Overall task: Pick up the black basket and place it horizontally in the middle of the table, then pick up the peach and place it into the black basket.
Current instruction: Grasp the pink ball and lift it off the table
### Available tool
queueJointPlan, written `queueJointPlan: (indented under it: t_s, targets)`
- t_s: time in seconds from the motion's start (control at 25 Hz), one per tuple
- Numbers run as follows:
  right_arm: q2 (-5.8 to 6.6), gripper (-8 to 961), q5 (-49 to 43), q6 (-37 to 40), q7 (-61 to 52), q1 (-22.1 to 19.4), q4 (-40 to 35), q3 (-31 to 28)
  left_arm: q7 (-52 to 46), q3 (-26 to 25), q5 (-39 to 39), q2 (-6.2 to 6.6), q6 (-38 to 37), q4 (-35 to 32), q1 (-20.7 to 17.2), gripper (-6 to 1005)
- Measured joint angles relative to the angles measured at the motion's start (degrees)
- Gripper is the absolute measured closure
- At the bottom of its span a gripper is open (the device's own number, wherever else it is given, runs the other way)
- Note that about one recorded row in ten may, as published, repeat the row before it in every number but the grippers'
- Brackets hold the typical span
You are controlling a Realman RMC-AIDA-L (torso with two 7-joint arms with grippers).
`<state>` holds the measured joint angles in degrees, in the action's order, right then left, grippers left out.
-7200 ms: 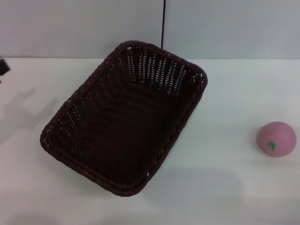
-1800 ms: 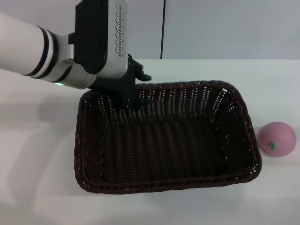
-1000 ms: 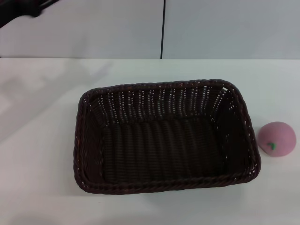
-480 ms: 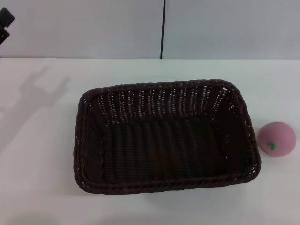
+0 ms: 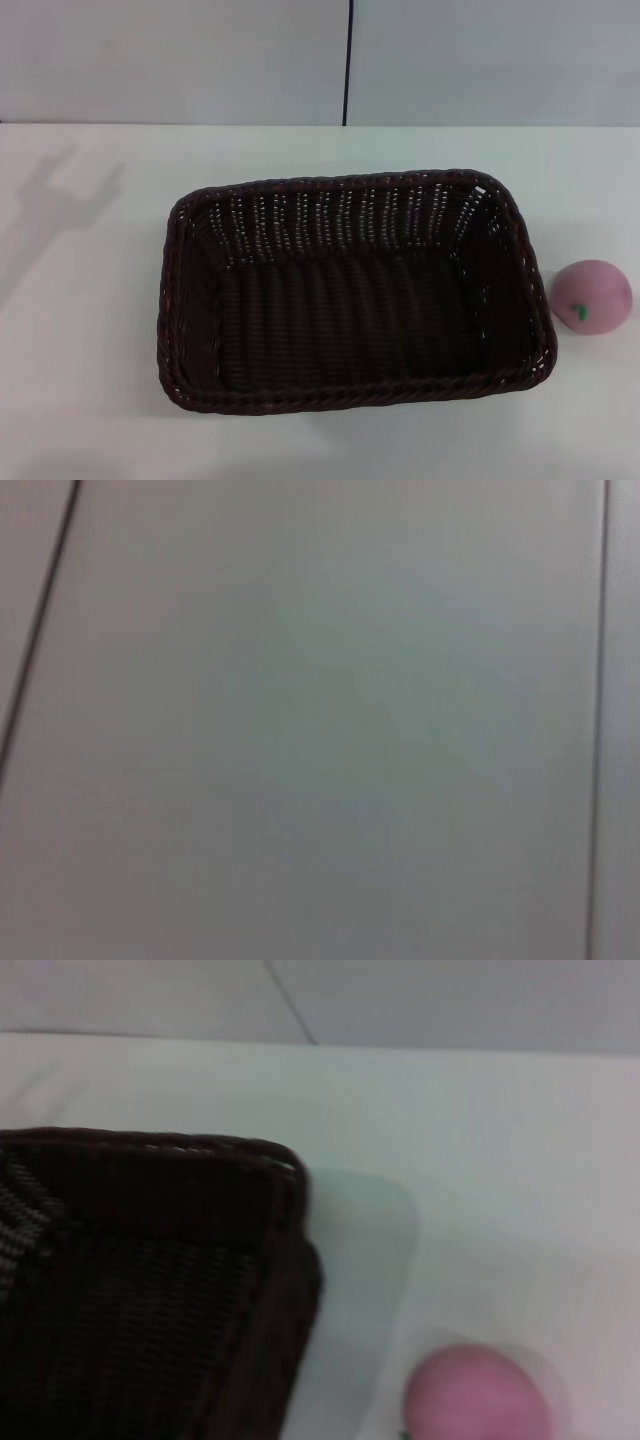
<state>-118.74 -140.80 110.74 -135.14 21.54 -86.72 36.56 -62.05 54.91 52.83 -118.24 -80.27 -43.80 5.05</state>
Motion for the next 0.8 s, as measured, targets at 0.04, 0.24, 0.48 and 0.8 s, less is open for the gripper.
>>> queueJointPlan:
  t_s: [0.04, 0.24, 0.48, 0.8]
  targets:
    - [0.02, 280, -0.41, -0.55, -0.12, 0.18, 1.12, 0.04, 0.00, -0.28, -0.03, 0.00, 0.00, 0.15, -0.01, 210]
    - [0.16, 280, -0.60, -6.04, 0.99, 1.45, 9.92, 0.06, 0.26, -0.94, -0.08, 0.00, 0.24, 0.63, 0.11, 210]
    - [0.71, 281, -2.77, -12.67, 3.00, 4.88, 22.01, 0.10, 0.46, -1.12, -0.09, 0.02, 0.33, 1.35, 0.72, 211]
    - [1.21, 300, -4.15, -15.52, 4.02, 6.21, 26.19, 0.11, 0.48, -1.27, -0.11, 0.03, 0.05, 1.35, 0.35, 211]
